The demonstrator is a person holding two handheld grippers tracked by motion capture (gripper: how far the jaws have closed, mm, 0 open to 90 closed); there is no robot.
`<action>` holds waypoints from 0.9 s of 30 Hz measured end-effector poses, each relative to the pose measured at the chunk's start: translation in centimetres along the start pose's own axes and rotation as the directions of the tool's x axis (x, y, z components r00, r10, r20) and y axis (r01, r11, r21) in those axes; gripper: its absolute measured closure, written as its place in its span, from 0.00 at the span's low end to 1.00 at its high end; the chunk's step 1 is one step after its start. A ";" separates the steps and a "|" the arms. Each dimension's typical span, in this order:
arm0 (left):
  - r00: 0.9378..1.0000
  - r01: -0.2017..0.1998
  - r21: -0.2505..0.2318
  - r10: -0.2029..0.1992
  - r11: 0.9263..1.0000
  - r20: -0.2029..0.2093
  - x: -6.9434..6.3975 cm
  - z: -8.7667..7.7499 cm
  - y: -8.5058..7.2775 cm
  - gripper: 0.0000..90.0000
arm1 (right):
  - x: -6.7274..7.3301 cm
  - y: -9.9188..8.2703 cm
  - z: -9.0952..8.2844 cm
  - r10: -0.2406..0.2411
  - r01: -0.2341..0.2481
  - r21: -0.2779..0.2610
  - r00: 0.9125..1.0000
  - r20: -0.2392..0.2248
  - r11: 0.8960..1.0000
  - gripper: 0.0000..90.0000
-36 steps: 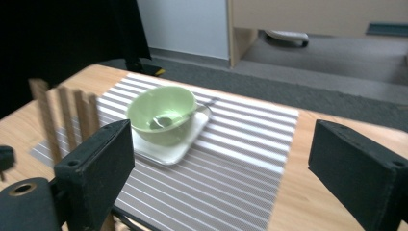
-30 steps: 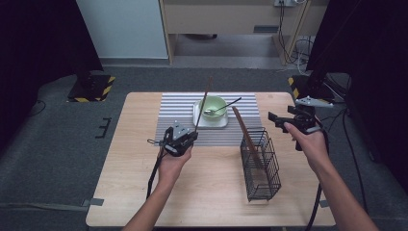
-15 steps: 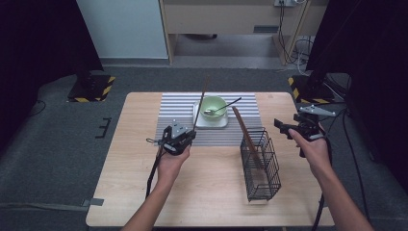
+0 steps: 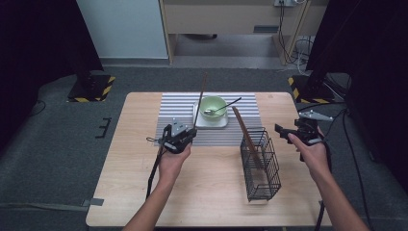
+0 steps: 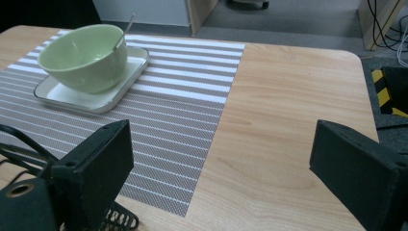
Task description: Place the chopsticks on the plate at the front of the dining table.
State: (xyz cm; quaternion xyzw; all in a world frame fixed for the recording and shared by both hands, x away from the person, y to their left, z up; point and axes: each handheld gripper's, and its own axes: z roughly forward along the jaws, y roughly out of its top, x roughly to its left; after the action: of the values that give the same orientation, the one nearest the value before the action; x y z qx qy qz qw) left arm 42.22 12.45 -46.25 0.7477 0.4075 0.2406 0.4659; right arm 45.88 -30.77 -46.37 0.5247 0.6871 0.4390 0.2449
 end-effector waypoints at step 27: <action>0.993 0.077 -0.003 -0.077 0.997 -0.089 0.0 2.6 0.4 0.96 | -0.2 -6.3 3.1 0.011 -0.025 0.141 0.995 0.099 0.990 0.09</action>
State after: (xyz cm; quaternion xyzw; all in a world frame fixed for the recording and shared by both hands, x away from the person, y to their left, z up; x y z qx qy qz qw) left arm 44.26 11.11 -47.08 0.7200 0.4565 0.2553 0.4560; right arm 45.24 -30.32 -53.41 0.5678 0.6989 0.3648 0.2367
